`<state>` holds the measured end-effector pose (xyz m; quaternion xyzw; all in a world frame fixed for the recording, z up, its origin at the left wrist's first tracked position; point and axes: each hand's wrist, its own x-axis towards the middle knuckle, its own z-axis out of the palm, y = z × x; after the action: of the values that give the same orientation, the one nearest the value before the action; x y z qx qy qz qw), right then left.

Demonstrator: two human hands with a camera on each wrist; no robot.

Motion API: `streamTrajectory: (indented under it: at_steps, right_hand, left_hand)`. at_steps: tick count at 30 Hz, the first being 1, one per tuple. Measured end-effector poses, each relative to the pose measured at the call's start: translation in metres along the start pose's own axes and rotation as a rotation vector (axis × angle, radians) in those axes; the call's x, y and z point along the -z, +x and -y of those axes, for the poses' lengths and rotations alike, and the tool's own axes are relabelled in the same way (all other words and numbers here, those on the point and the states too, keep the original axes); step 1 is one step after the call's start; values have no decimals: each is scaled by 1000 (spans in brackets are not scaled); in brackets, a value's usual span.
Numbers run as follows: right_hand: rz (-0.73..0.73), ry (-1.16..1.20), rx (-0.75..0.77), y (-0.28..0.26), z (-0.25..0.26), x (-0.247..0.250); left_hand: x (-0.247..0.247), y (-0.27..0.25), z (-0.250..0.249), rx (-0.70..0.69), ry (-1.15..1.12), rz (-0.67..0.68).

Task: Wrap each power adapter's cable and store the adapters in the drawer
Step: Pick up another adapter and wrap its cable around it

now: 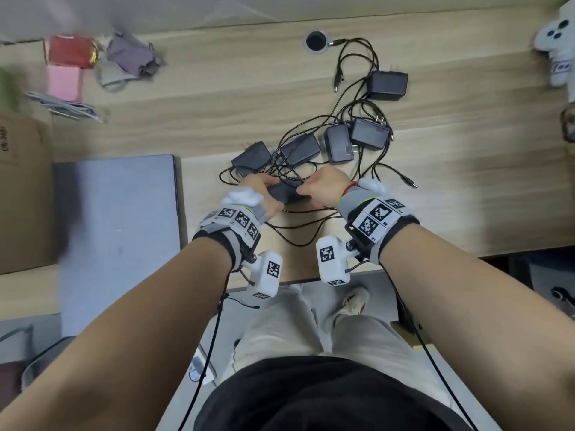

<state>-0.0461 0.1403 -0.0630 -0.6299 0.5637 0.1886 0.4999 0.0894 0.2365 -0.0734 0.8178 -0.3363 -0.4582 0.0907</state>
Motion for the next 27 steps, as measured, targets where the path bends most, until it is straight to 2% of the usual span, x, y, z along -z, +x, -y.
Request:
streamTrajectory:
  at_steps: [3, 6, 12, 15, 19, 23, 27]
  right_hand:
    - [6, 94, -16, 0, 4, -2]
    - [-16, 230, -8, -3, 4, -3]
    - [30, 464, -40, -9, -1, -1]
    - [38, 501, -36, -19, 0, 9]
    - [49, 533, 37, -33, 6, 27]
    - [37, 558, 179, -56, 20, 56]
    - [1, 519, 361, -86, 41, 89]
  left_hand:
    - [0, 6, -5, -29, 143, 65]
    - [-2, 12, -11, -52, 271, 73]
    - [-8, 7, -18, -35, 327, 103]
    - [-5, -4, -22, -32, 262, 103]
    - [7, -17, -25, -16, 62, 41]
    - [33, -40, -49, -77, -193, 16]
    - [65, -63, -85, -212, -373, 15]
